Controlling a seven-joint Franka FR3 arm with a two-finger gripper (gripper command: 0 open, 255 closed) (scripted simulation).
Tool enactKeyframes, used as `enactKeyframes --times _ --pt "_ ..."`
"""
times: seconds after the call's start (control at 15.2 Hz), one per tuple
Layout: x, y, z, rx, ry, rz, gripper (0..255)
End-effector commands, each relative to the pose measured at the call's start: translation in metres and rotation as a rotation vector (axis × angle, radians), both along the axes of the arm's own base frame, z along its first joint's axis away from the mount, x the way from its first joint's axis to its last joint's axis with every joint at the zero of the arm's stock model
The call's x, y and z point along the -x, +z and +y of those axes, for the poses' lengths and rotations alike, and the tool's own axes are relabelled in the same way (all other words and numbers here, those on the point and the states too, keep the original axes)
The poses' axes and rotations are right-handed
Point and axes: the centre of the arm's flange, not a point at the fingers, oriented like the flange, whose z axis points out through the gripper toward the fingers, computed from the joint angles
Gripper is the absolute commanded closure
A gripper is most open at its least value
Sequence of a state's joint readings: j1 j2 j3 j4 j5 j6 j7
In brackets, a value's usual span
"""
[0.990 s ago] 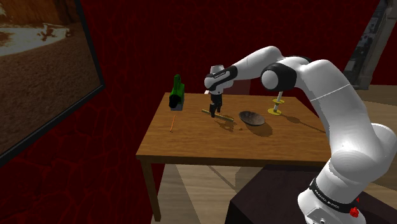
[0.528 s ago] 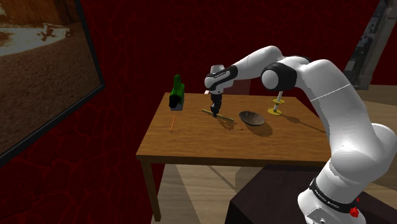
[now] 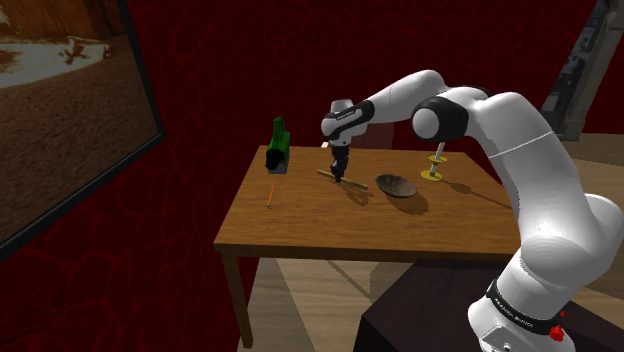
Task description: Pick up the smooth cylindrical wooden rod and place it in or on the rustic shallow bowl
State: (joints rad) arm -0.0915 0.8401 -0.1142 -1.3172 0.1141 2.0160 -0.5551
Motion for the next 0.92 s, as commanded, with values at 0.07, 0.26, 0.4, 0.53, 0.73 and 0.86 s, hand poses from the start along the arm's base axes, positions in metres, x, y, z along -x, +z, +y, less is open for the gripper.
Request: enactKeyframes --times 0.07,0.26,0.4,0.53,0.73,0.86 --pt "0.000 0.015 0.000 0.000 0.000 0.000 255" --pt "0.000 0.031 0.000 0.000 0.000 0.000 255" --pt "0.000 0.041 0.000 0.000 0.000 0.000 255" --pt "0.000 0.052 0.000 0.000 0.000 0.000 255" --pt "0.000 0.068 0.000 0.000 0.000 0.000 255" --pt "0.000 0.078 0.000 0.000 0.000 0.000 255"
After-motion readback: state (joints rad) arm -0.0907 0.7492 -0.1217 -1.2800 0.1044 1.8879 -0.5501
